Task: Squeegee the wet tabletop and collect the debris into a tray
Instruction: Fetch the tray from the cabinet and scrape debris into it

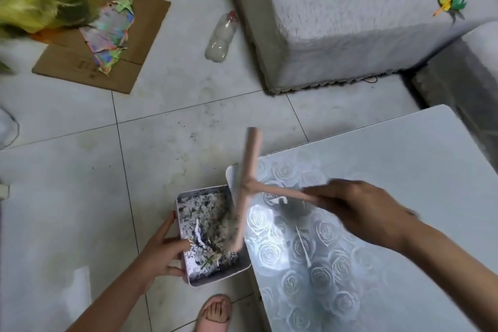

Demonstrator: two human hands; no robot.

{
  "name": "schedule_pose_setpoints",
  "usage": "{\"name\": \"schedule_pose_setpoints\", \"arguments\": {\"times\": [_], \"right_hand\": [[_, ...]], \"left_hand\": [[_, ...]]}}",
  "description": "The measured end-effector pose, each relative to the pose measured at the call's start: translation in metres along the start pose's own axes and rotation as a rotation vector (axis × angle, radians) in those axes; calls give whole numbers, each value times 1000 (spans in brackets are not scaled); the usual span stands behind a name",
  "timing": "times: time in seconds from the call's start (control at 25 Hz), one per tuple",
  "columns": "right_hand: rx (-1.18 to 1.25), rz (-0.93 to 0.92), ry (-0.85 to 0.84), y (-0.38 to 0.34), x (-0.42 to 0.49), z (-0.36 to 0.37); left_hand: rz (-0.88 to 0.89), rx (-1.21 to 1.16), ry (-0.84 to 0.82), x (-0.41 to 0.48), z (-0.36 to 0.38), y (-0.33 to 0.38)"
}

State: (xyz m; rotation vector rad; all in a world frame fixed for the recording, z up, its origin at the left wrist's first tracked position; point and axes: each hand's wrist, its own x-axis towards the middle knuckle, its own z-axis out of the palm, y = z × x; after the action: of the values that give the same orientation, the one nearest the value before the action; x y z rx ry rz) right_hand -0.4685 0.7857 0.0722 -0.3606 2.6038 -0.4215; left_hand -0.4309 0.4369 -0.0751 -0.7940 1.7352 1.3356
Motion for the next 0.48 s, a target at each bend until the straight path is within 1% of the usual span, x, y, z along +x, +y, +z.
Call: {"name": "schedule_pose_setpoints", "arguments": {"times": [0.04,0.12,0.16,0.2,0.28,0.32,0.4,0.48], "right_hand": [[14,75,4,15,-25,-8],[-84,242,-12,43,-67,-13],[-135,293,-9,51,-77,-9],[-151,303,-23,51,-78,-1],[-59,288,-66,33,-59,19],[-23,265,-56,20,-43,31],[-13,196,3,-10,-20,50],[-10,142,71,-21,-29,52]], "left_hand": [[-9,-2,-3,-1,-1,2],[-8,3,-19,-3,-2,4],[-8,6,-24,-5,-2,5],[-11,7,-22,-7,-2,5],[-15,6,-10,-8,1,4],[-11,9,-13,-8,2,4],[-10,6,-20,-10,4,2],[-29,-8,-12,-13,10,-4]]}}
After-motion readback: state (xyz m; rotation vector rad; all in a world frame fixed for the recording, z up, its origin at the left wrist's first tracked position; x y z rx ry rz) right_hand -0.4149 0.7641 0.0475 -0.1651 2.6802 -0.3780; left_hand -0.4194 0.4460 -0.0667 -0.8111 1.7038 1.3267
